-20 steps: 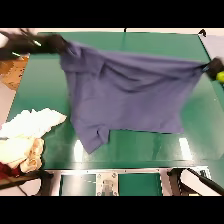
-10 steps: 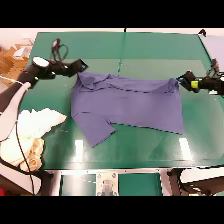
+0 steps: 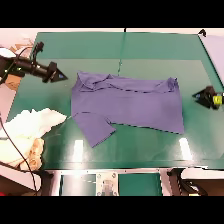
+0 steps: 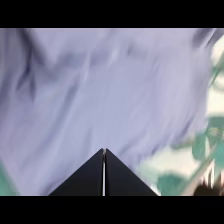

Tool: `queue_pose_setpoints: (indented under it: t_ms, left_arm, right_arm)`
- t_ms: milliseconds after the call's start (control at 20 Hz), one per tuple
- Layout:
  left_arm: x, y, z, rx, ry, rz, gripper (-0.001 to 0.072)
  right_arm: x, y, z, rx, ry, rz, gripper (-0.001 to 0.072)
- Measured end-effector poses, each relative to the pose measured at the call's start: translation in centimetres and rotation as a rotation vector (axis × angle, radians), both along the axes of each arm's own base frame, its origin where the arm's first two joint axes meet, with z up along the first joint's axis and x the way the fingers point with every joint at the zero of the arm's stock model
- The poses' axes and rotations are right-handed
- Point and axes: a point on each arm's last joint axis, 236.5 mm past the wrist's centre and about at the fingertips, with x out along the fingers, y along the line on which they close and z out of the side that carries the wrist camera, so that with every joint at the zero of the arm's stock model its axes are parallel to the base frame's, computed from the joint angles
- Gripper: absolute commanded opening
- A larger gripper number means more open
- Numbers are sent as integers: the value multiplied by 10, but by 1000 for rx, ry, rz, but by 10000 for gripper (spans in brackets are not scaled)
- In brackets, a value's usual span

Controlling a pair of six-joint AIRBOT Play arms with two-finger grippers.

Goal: Fold the shirts.

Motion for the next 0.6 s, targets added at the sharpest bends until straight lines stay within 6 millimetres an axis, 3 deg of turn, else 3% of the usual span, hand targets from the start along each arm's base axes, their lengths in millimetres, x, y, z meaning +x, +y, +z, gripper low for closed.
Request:
queue_pose_setpoints:
  t_ms: [150,200,250,300,450,600]
  left_arm:
    - [-46,3,-24,43,94,16,30]
    - [-58,4,-34,61,112,37,131]
    - [-72,5,-45,74,132,58,466]
    - [-83,6,-54,87,146,79,530]
    - [-105,5,-76,113,177,118,530]
    - [-112,3,-85,128,177,133,530]
  right_arm:
    - [-53,3,-28,54,103,-42,412]
    - [-67,5,-37,69,131,-54,413]
    - [-79,10,-45,89,153,-59,413]
    - [-89,16,-52,109,172,-58,414]
    - [-107,32,-71,140,213,-58,414]
    - [-111,53,-83,179,243,-21,401]
